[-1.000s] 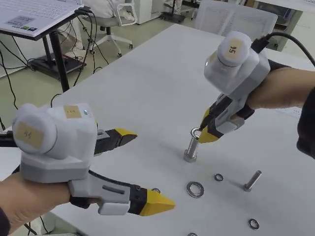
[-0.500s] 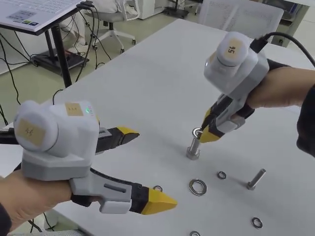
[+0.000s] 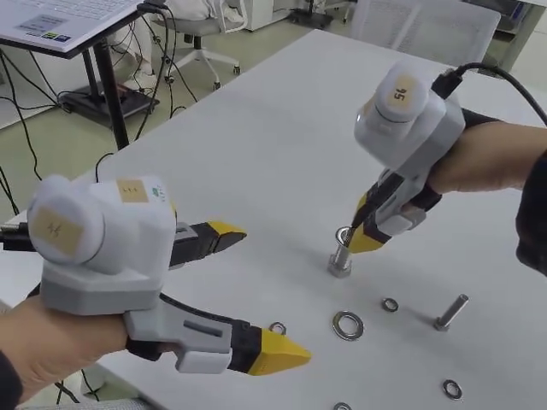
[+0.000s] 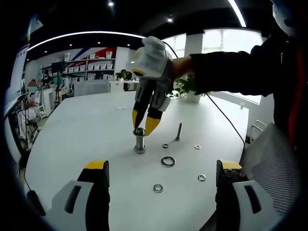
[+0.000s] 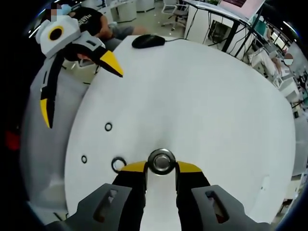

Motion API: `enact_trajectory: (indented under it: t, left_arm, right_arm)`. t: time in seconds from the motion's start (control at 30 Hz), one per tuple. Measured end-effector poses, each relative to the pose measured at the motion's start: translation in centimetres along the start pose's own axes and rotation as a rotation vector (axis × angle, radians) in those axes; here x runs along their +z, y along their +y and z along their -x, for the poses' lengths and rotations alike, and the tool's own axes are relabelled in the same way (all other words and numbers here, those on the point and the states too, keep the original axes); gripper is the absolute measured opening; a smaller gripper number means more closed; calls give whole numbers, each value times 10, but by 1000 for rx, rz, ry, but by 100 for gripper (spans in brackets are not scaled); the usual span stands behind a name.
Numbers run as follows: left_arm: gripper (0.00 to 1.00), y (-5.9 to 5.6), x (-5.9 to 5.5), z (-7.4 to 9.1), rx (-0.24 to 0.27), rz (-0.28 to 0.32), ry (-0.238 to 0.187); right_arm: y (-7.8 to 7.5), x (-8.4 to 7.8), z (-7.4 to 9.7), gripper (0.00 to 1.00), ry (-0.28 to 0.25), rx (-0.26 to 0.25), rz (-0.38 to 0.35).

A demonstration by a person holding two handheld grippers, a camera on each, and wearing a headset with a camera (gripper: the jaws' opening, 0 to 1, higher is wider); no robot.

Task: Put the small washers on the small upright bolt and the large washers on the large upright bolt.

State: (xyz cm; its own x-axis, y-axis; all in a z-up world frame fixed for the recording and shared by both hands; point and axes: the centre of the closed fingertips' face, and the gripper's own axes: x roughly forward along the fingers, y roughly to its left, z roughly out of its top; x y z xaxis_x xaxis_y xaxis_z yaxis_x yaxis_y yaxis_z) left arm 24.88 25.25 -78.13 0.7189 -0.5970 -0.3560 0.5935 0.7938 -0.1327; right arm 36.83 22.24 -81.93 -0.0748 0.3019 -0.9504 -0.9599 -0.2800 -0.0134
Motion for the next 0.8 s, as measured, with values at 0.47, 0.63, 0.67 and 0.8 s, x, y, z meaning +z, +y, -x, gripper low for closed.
enact_trajectory:
  t: [0.47,0.63,0.67,0.8]
  left_arm:
    - [92,1,-1,-3,1,8,3]
    - [92,0,-2,-4,-2,8,5]
    - [92,0,-1,-5,-2,8,4]
    - [92,0,-1,-5,-2,10,3]
  right_arm:
    - [1,-8,-16,23,23,16,-13]
    - [0,-11,-23,23,24,23,-18]
    - [0,-11,-24,23,26,24,-21]
    - [0,-14,-30,23,31,27,-30]
